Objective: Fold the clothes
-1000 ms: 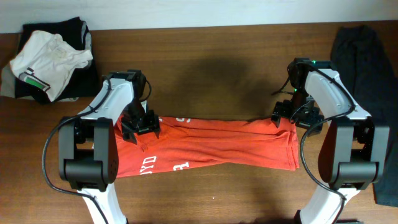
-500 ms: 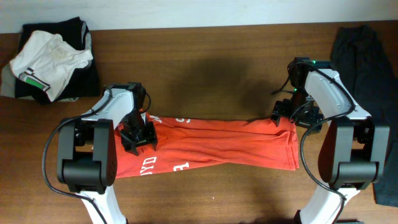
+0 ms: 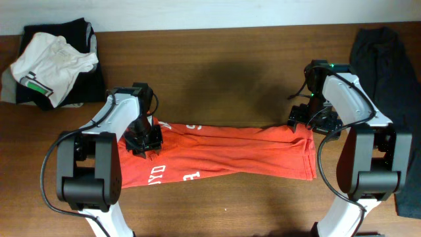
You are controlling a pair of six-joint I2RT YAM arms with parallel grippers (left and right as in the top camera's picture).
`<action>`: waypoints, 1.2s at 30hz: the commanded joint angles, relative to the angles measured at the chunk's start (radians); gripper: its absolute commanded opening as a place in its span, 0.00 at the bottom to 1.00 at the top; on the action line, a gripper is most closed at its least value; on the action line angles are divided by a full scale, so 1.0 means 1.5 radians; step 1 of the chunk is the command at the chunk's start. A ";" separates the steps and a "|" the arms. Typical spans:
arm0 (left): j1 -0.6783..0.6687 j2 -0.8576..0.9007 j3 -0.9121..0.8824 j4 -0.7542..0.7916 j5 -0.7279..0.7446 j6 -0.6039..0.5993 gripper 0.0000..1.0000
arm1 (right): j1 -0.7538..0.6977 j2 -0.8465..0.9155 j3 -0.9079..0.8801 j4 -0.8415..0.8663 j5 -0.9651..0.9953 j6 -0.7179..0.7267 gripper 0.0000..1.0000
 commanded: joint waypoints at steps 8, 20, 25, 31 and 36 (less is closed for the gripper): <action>0.001 -0.016 -0.021 0.011 -0.004 0.001 0.29 | -0.003 -0.096 0.048 -0.048 0.033 0.006 0.99; 0.001 -0.021 -0.037 0.022 -0.012 0.001 0.01 | -0.003 -0.119 0.048 -0.058 0.033 0.009 0.99; 0.001 -0.104 -0.036 0.013 -0.032 0.000 0.01 | -0.002 -0.156 0.048 -0.072 0.037 0.024 0.99; 0.001 -0.164 -0.037 -0.083 -0.043 -0.005 0.01 | -0.002 -0.158 0.048 -0.101 0.030 0.024 0.99; 0.001 -0.178 -0.037 -0.135 -0.110 -0.097 0.01 | -0.002 -0.158 0.048 -0.111 0.030 0.023 0.99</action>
